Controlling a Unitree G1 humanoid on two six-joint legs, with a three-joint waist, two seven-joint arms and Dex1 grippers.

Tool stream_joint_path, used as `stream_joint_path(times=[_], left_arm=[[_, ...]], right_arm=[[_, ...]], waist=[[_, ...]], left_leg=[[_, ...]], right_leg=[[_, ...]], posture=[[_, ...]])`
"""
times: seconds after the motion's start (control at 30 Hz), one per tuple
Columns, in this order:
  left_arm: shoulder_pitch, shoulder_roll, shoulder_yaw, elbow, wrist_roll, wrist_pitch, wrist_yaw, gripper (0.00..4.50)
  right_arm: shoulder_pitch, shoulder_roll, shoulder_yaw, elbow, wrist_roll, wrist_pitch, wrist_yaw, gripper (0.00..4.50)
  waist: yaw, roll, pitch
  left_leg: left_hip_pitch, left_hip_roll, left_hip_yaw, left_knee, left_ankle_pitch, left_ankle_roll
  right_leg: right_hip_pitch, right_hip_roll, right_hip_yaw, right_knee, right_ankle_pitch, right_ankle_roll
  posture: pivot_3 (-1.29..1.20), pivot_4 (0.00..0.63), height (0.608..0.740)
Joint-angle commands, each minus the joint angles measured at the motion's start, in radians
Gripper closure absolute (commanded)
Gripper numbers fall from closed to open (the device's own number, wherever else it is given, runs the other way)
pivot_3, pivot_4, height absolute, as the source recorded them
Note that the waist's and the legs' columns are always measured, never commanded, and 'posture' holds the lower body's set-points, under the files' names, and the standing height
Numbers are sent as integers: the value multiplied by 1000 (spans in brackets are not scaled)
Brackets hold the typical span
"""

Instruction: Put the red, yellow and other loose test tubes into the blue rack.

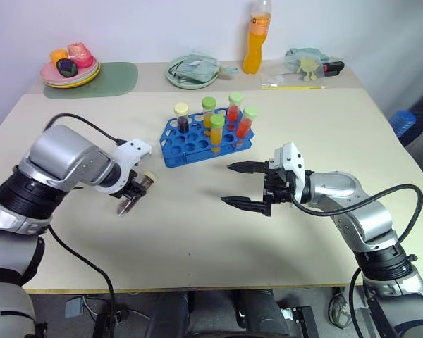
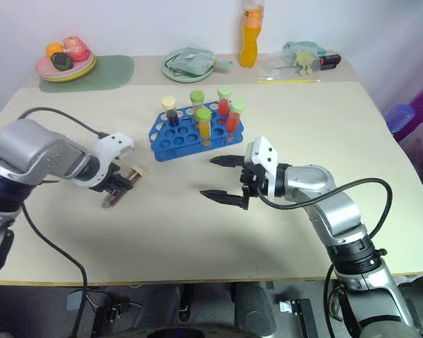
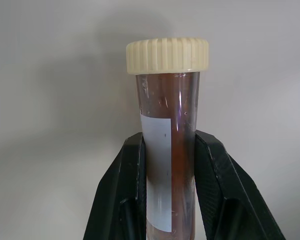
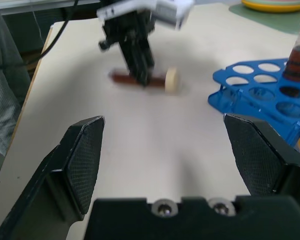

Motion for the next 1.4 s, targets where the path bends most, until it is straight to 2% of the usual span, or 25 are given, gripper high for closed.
stream_joint_path(times=[0.03, 0.13, 0.2, 0.27, 0.3, 0.43, 0.57, 0.63, 0.77, 1.07, 1.4], left_arm=[[34, 16, 214, -117, 36, -101, 28, 3751], [145, -35, 433, -251, 69, -291, 77, 3751], [287, -199, 593, -396, 139, -505, 215, 3751], [393, -369, 640, -463, 189, -641, 328, 3751], [424, -420, 634, -472, 209, -681, 351, 3751], [532, -629, 403, -330, 516, -1157, 515, 3751], [551, -759, 318, -136, 654, -1488, 568, 3751], [539, -812, 302, -29, 673, -1624, 571, 3751], [501, -872, 311, 180, 679, -1812, 554, 3751], [402, -944, 330, 469, 666, -1982, 498, 3751], [379, -976, 353, 536, 672, -1994, 493, 3751]], right_arm=[[10, 7, -31, -37, -2, -21, -23, 275], [28, 36, -48, -26, 2, -23, -70, 275], [48, 109, -65, 21, -27, -54, -171, 275], [59, 176, -80, 70, -46, -77, -246, 275], [61, 196, -85, 84, -51, -82, -262, 275], [55, 292, -99, 171, -90, -141, -356, 275], [44, 330, -120, 204, -99, -174, -385, 275], [40, 331, -132, 217, -102, -185, -392, 275], [52, 314, -155, 223, -114, -198, -399, 275], [106, 296, -187, 179, -113, -191, -426, 275], [125, 285, -193, 163, -108, -190, -429, 275]], waist=[[0, 0, 0], [2, 0, 0], [4, 0, -1], [6, -1, -2], [6, -2, -2], [16, -2, -2], [27, -2, -2], [28, -2, -3], [27, -2, -3], [26, -2, -3], [25, -2, -3]], left_leg=[[0, 0, 0, 0, 0, 0], [0, 0, 0, 0, 0, 0], [0, 0, 0, 0, 0, -1], [1, 0, 1, 0, 1, -1], [0, -1, 2, 0, 1, -1], [1, -3, 1, 1, 1, -2], [1, -4, 2, 1, 1, -2], [1, -4, 2, 1, 1, -1], [1, -4, 2, 1, 1, -1], [1, -5, 3, 1, 1, -1], [1, -5, 3, 1, 1, -1]], right_leg=[[0, 0, 0, 0, 0, 0], [0, 0, 0, 0, 0, 0], [0, -1, 0, -1, 0, 0], [0, -5, 1, -1, 0, 0], [0, -6, 0, 0, 0, 0], [0, -5, 0, 1, 1, 0], [1, -5, 0, 1, 1, 1], [1, -5, 0, 0, 1, 1], [1, -5, 0, 1, 1, 1], [1, -4, 0, 1, 1, 1], [1, -3, 0, 1, 1, 1]], posture=[[0, 150, 729], [0, 150, 729], [0, 150, 729], [0, 150, 729], [0, 150, 729], [0, 150, 729], [0, 150, 729], [0, 150, 729], [0, 150, 729], [0, 150, 729], [0, 150, 729]])
